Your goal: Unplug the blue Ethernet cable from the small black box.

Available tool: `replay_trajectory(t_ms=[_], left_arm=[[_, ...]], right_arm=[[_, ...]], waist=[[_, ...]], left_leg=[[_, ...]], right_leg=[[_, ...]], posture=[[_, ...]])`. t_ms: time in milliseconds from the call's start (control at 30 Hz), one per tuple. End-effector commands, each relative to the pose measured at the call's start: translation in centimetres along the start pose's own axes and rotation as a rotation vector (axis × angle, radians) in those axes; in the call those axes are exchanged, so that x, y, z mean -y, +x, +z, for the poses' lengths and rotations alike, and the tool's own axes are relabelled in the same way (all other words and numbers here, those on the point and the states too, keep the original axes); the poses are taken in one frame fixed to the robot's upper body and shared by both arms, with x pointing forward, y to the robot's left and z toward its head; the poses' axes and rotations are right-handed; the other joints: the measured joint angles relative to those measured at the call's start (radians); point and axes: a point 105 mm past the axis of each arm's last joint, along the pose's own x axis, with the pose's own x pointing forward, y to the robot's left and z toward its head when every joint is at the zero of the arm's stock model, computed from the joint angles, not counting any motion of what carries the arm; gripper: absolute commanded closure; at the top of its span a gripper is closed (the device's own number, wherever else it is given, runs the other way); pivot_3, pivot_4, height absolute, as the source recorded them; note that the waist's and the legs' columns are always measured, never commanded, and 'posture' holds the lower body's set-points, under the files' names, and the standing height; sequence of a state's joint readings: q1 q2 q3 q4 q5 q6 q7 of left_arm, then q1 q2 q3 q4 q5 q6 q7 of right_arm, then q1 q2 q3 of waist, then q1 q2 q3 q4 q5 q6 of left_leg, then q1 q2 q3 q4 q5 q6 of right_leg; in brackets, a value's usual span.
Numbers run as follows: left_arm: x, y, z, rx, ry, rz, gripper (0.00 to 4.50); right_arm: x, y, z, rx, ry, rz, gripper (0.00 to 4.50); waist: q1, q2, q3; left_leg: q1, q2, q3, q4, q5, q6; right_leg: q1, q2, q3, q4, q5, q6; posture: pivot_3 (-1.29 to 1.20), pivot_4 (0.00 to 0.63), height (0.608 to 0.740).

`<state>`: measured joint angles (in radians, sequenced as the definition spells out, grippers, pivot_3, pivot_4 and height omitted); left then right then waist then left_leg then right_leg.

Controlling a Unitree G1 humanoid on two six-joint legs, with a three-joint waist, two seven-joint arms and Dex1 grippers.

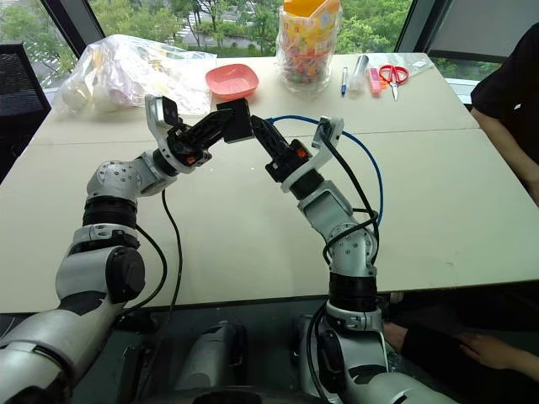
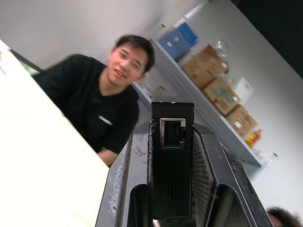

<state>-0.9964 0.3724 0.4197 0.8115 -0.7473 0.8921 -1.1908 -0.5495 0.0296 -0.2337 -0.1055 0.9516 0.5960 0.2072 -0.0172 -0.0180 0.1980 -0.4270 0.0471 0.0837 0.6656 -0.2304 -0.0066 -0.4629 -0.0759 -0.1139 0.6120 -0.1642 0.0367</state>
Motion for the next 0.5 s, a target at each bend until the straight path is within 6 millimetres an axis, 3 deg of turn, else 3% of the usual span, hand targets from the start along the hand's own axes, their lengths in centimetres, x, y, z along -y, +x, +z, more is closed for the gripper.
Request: replay_trajectory(t_ms=[33,167,267,400,500], left_arm=[[0.9,-1.2,3.3,0.080,0.112,0.026,4.02],[-0.1,-1.0,2.4,0.045,0.149,0.080,4.02],[-1.5,0.7,0.7,-0.041,0.313,0.166,4.02],[-1.4,2.8,-1.1,-0.108,0.526,0.170,4.02],[-0.9,4.1,-2.3,-0.137,0.638,0.145,4.02]], right_arm=[[1.1,-0.5,3.4,0.080,-0.070,-0.038,4.38],[1.4,-0.3,4.1,0.057,-0.122,-0.041,4.38],[2.4,1.0,5.9,-0.015,-0.276,-0.093,4.38],[6.3,1.9,8.9,-0.111,-0.478,-0.291,4.38],[9.6,1.3,9.1,-0.202,-0.550,-0.399,4.38]], waist=[[0.001,0.000,0.000],[0.008,0.000,0.000],[0.006,0.000,0.000],[0.005,0.000,0.001],[0.005,0.000,0.000]], left_leg=[[0.000,0.000,0.000,0.000,0.000,0.000],[0.000,-0.001,0.000,-0.001,0.000,0.000],[-0.001,-0.001,0.001,-0.001,0.000,0.000],[-0.001,-0.003,0.002,-0.001,0.000,0.001],[-0.001,-0.004,0.002,-0.002,-0.001,0.003]], right_leg=[[0.000,0.000,0.000,0.000,0.000,0.000],[0.000,-0.001,0.000,-0.001,0.000,0.000],[0.000,-0.002,0.000,-0.001,0.000,0.000],[0.000,-0.004,0.001,-0.001,-0.001,0.000],[0.000,-0.002,0.001,-0.001,-0.001,0.001]], posture=[[0.00,0.150,0.740],[0.00,0.150,0.740],[0.00,0.150,0.740],[0.00,0.150,0.740],[0.00,0.150,0.740]])
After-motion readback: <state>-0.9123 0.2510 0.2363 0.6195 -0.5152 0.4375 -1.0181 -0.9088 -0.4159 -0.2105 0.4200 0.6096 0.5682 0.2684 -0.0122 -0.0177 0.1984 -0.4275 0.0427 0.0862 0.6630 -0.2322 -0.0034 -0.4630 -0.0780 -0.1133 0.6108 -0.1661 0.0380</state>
